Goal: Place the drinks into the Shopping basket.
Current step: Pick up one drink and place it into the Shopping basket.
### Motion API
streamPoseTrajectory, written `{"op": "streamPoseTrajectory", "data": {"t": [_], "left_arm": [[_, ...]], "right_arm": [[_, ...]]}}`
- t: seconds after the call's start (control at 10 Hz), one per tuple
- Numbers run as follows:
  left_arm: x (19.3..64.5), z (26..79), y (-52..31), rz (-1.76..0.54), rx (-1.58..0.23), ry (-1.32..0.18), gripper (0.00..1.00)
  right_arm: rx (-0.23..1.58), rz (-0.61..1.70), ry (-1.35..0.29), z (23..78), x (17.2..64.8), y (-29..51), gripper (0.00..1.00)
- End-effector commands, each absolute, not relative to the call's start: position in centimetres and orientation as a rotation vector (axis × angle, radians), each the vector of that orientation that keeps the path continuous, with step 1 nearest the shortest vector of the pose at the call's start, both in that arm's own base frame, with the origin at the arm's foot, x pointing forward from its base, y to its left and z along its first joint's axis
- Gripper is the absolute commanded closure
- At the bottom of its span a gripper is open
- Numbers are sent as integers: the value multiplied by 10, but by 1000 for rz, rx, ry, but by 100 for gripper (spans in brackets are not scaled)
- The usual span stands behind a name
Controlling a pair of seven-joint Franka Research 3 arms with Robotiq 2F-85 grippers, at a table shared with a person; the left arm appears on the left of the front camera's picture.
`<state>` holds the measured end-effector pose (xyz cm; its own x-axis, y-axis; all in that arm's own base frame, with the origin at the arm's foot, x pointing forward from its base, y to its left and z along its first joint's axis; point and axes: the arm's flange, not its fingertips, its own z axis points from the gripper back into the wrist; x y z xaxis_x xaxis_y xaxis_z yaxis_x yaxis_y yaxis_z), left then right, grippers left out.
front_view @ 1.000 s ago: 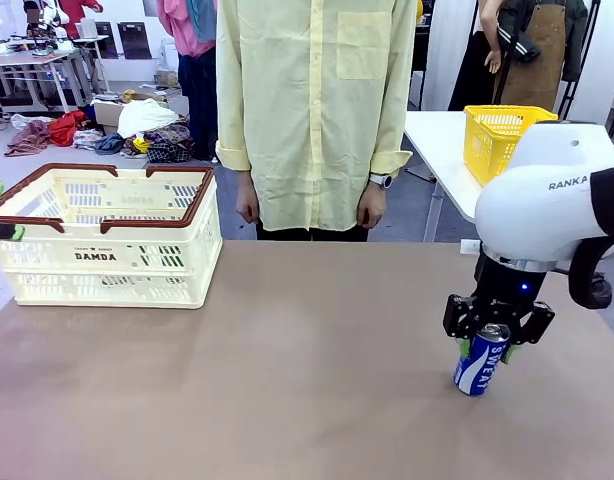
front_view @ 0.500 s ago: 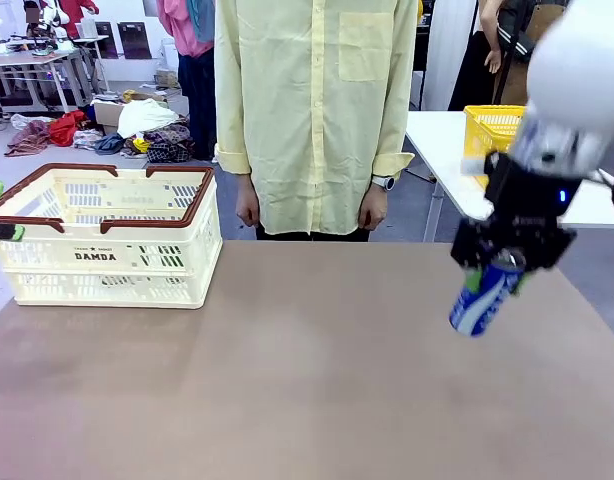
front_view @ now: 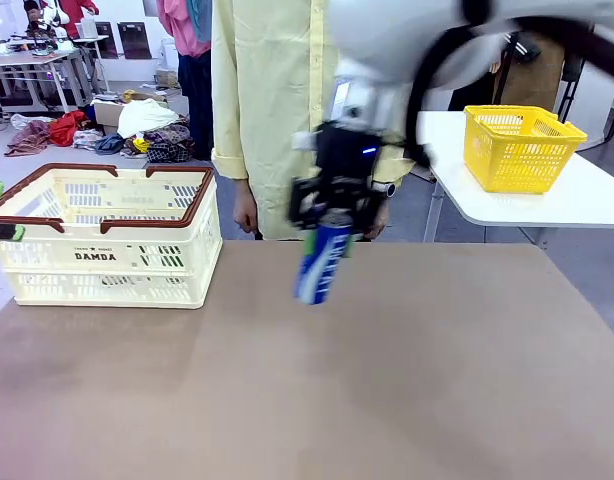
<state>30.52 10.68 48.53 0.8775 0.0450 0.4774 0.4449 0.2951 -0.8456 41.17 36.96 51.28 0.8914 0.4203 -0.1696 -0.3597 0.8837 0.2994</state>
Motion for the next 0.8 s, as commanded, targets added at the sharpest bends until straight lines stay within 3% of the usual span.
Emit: {"op": "streamPoseTrajectory", "data": {"t": [0.0,0.3,0.4,0.7], "left_arm": [[305,487,106,-286,-1273,-478,0],[305,487,106,-286,-1273,-478,0],[305,487,106,-286,-1273,-478,0],[305,487,106,-286,-1273,-478,0]], "right_arm": [[255,491,288,498,447,438,100],[103,585,342,420,430,504,100],[40,607,283,399,423,509,100],[58,648,280,382,406,508,100]]}}
